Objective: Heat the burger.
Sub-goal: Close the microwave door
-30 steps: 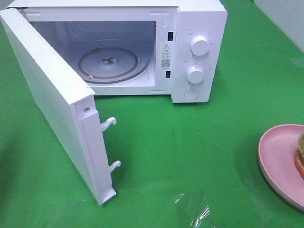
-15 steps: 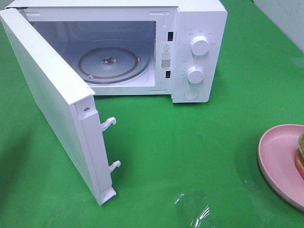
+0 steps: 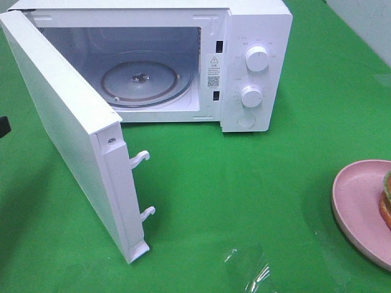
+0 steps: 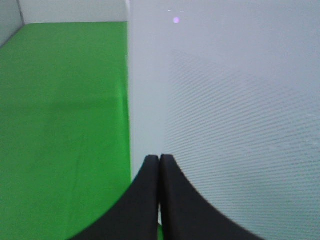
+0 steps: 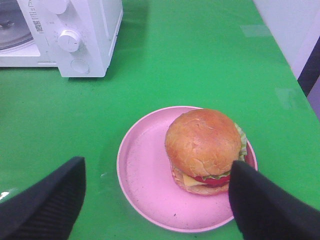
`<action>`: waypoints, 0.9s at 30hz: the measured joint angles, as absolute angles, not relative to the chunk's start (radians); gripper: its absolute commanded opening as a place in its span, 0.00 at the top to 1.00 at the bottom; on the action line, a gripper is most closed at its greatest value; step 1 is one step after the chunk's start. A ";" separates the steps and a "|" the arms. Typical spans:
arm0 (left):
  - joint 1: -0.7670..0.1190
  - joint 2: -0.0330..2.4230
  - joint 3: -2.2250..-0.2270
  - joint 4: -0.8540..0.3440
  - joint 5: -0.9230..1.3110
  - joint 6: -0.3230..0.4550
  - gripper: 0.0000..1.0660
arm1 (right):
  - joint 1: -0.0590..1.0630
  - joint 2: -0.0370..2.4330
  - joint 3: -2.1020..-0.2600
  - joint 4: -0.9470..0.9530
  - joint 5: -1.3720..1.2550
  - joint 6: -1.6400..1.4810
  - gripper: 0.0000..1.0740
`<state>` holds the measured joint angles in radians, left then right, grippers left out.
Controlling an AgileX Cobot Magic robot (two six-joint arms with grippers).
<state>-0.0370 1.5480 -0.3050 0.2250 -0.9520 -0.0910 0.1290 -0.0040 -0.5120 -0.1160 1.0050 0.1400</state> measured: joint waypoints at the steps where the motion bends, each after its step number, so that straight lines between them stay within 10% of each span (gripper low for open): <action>1: -0.074 1.568 -0.322 0.218 -0.957 -0.079 1.00 | 0.129 -0.004 -0.512 -0.116 1.005 0.140 0.29; 27: -0.401 1.686 -0.441 -0.018 -0.951 0.023 1.00 | 0.129 -0.004 -0.512 -0.116 1.005 0.140 0.29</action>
